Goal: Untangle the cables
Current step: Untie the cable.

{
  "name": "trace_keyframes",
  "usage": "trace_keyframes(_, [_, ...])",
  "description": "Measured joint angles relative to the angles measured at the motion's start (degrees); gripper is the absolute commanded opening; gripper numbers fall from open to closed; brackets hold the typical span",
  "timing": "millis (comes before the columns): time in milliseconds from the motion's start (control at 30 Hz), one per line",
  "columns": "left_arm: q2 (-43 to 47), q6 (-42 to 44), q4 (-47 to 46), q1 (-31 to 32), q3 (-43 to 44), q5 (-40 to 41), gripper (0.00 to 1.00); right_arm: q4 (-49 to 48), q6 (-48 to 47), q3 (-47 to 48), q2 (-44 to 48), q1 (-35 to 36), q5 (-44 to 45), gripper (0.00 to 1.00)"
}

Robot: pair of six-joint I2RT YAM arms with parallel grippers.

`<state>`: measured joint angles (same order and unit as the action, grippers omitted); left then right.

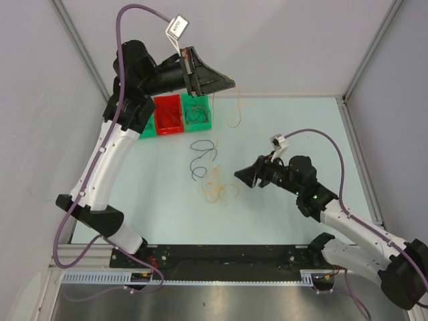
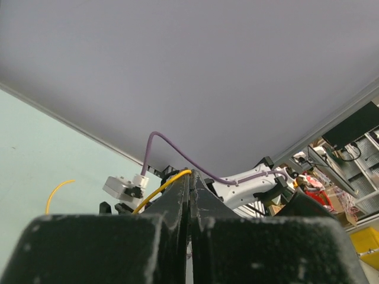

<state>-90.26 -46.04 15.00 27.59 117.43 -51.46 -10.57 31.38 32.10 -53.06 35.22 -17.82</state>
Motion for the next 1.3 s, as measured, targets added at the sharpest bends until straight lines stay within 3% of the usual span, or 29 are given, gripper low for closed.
trace_keyframes(367, [1.01, -0.02, -2.21, 0.0, -0.7, -0.5, 0.0, -2.95, -2.54, 12.76, -17.42, 7.48, 4.63, 0.68])
trace_keyframes(667, [2.21, -0.11, -3.37, -0.04, -0.7, -2.54, 0.0, -3.15, -5.79, 19.8, -21.79, 8.37, 15.21, 0.69])
trace_keyframes(1000, [3.39, -1.55, -6.16, -0.13, -2.62, -4.35, 0.0, -5.33, -6.58, 22.69, -32.41, 11.1, 21.64, 0.58])
trace_keyframes(1133, [2.23, -2.23, -5.35, -0.94, 1.64, -5.14, 0.0, -5.18, -5.66, 22.82, -39.01, 13.6, 22.53, 0.5])
trace_keyframes(1300, [-0.39, -7.13, -9.57, -5.49, 10.49, -7.3, 0.0, -3.69, -4.48, 22.82, -43.04, 15.76, 23.8, 0.48])
